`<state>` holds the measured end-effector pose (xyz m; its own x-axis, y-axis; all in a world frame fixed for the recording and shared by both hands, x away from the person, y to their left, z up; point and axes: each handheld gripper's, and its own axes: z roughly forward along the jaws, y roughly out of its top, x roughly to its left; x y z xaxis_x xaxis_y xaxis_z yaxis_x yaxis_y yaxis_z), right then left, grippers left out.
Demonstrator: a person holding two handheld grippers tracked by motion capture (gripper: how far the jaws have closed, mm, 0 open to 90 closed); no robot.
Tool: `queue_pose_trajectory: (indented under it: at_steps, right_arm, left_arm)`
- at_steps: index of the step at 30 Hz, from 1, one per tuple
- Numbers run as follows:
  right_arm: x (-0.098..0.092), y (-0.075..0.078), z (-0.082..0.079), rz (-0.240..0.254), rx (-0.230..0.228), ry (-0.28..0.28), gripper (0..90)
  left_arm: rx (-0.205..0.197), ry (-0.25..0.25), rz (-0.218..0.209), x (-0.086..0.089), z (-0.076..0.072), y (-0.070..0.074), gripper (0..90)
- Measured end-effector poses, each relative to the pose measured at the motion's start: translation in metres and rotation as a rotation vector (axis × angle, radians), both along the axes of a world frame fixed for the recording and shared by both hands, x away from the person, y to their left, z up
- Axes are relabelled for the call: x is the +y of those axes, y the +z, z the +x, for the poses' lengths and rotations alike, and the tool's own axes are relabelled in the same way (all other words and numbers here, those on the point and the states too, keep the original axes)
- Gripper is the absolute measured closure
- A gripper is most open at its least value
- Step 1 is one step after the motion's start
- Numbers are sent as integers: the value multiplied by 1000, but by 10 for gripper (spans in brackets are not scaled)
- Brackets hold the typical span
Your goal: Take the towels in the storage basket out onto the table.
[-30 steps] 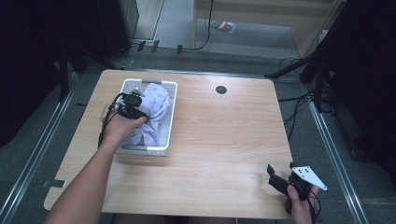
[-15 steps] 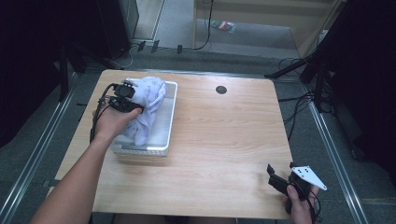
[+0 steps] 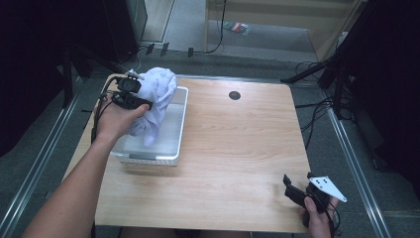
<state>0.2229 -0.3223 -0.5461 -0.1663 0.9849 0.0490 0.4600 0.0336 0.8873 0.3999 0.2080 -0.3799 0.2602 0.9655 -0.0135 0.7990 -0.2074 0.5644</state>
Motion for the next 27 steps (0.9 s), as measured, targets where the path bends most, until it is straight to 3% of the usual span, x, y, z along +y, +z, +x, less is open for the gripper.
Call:
queue_pose_trajectory:
  at_steps: [15,27]
  right_arm:
    - [0,0,0,-2,1,2,125]
    - [0,0,0,-2,0,2,125]
  left_arm:
    - [-46,-41,-21,-31,-2,29,583]
    - [-41,-86,-55,-68,1,29,581]
